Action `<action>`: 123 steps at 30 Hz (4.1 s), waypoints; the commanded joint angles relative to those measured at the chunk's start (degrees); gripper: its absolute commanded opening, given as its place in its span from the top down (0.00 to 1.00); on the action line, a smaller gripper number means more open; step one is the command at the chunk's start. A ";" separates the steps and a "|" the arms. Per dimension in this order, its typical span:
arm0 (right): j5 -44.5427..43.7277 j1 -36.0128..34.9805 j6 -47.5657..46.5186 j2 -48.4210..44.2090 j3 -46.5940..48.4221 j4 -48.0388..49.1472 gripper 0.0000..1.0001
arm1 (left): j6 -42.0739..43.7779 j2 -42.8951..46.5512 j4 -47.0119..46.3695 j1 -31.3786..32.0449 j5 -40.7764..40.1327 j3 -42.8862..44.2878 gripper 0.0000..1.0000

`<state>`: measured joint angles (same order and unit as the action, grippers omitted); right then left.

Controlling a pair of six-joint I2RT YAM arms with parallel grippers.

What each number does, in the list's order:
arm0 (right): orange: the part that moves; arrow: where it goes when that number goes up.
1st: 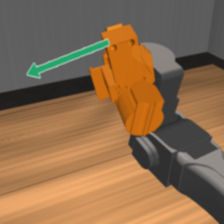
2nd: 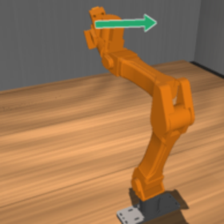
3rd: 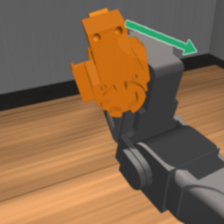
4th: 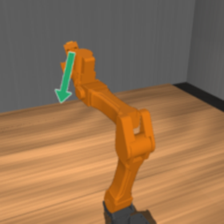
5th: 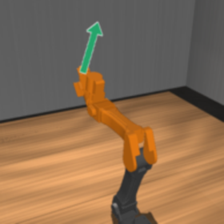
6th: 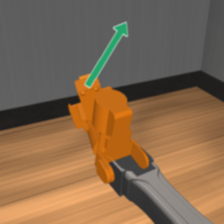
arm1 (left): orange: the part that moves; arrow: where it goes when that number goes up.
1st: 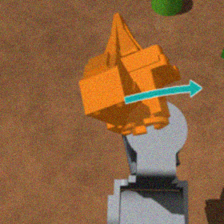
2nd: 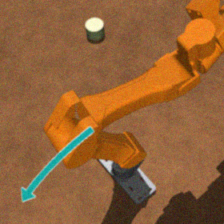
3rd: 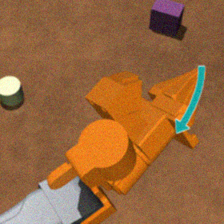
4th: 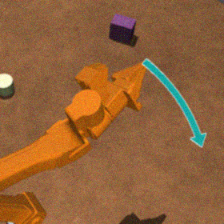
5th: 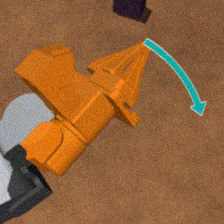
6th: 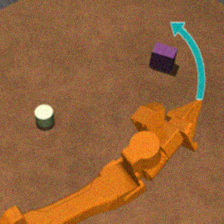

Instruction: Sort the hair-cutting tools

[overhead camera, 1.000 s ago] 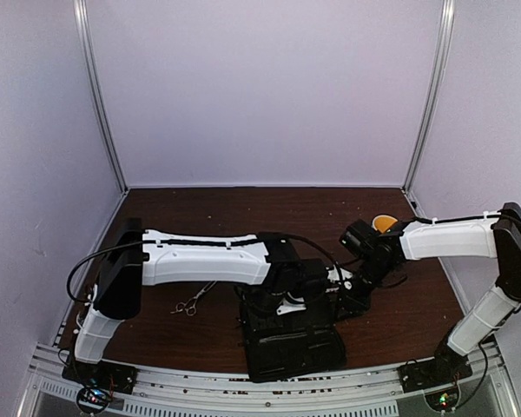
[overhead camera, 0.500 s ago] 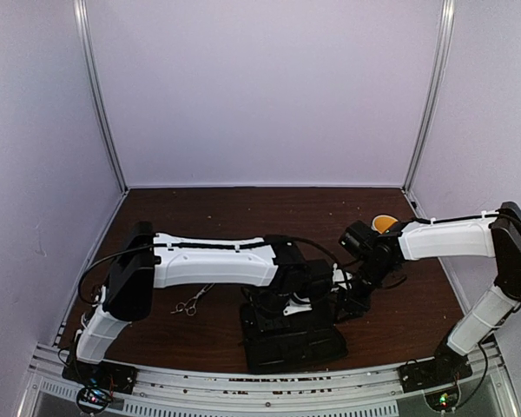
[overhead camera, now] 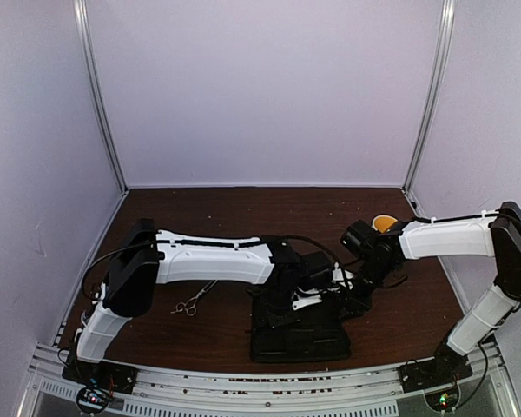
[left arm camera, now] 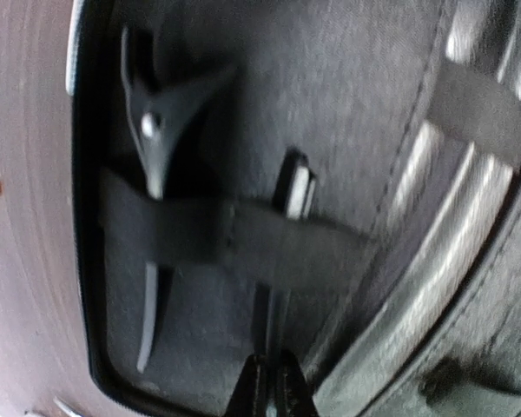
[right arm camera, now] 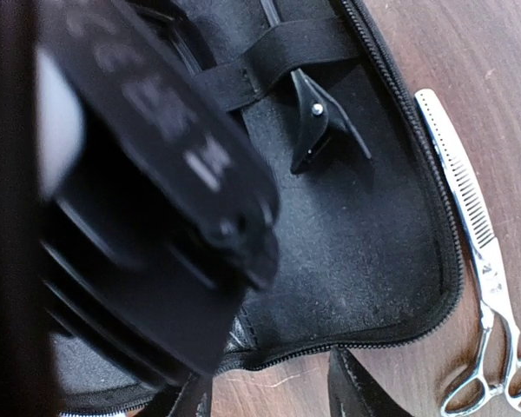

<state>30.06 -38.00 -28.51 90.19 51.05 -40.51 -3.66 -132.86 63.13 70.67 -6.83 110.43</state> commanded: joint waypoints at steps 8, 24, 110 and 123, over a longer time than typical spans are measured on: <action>0.19 0.03 0.21 -3.39 0.19 0.61 0.53 | 5.38 2.69 -19.10 -0.95 0.29 -5.01 1.00; -3.85 3.29 -2.07 -11.48 -1.77 -0.95 0.53 | 7.22 8.26 -25.00 -2.07 2.17 -9.36 0.58; -8.04 5.18 -6.26 -13.14 -2.75 -0.90 0.50 | -20.17 17.53 -38.30 -17.49 22.11 -30.95 0.55; -2.53 4.41 -5.42 -11.14 2.15 -0.80 0.59 | 2.16 31.04 -43.93 -10.10 11.21 -39.49 0.56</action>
<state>24.32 -34.59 -35.53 79.72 53.54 -41.50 -14.90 -104.92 21.43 55.72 9.04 69.23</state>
